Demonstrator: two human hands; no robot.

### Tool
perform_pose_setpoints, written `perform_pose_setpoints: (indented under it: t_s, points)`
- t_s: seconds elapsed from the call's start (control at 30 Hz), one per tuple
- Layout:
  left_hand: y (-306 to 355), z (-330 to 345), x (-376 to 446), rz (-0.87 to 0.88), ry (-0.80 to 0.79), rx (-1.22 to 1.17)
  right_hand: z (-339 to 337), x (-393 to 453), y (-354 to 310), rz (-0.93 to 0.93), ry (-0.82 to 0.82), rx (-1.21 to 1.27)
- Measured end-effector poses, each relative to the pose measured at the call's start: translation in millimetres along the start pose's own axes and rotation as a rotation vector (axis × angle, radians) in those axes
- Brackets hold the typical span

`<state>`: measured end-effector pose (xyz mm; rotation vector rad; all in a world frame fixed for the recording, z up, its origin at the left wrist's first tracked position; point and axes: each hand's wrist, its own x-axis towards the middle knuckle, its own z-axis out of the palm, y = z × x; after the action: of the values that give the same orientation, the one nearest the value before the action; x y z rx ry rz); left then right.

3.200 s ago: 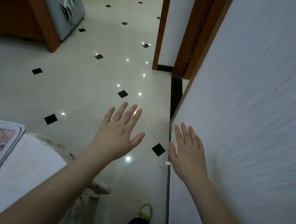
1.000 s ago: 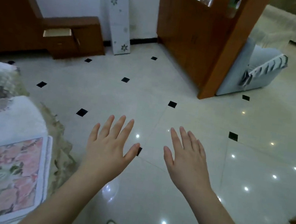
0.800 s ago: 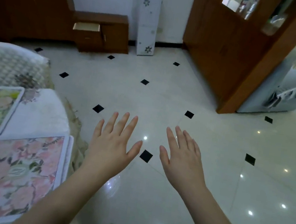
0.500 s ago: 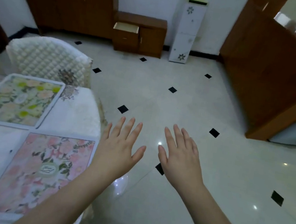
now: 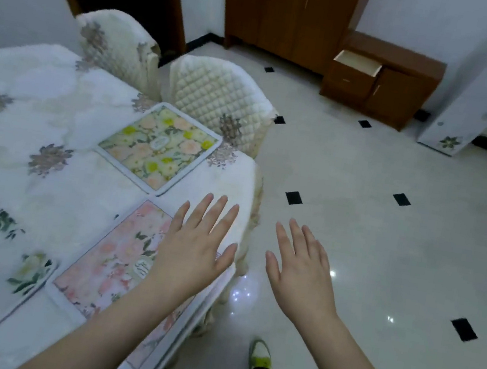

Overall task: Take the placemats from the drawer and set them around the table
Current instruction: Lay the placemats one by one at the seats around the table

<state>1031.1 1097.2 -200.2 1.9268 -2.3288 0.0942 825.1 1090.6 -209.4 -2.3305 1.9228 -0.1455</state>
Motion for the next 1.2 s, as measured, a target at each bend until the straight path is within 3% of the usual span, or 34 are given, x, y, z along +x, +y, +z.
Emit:
perform_pose_setpoints:
  t_s: [0.4, 0.73, 1.2]
  points:
    - [-17.2, 14.8, 2.3, -0.487, -0.074, 0.147, 20.9, 103.9, -23.5, -0.470, -0.129, 0.070]
    - [-33.9, 31.8, -88.0, -0.731, 0.015, 0.161, 46.2, 115.0, -91.7, -0.824, -0.268, 0.007]
    - [-47.1, 87.5, -172.2, -0.963, -0.041, -0.027, 94.2, 84.6, -133.8, -0.822, -0.311, -0.021]
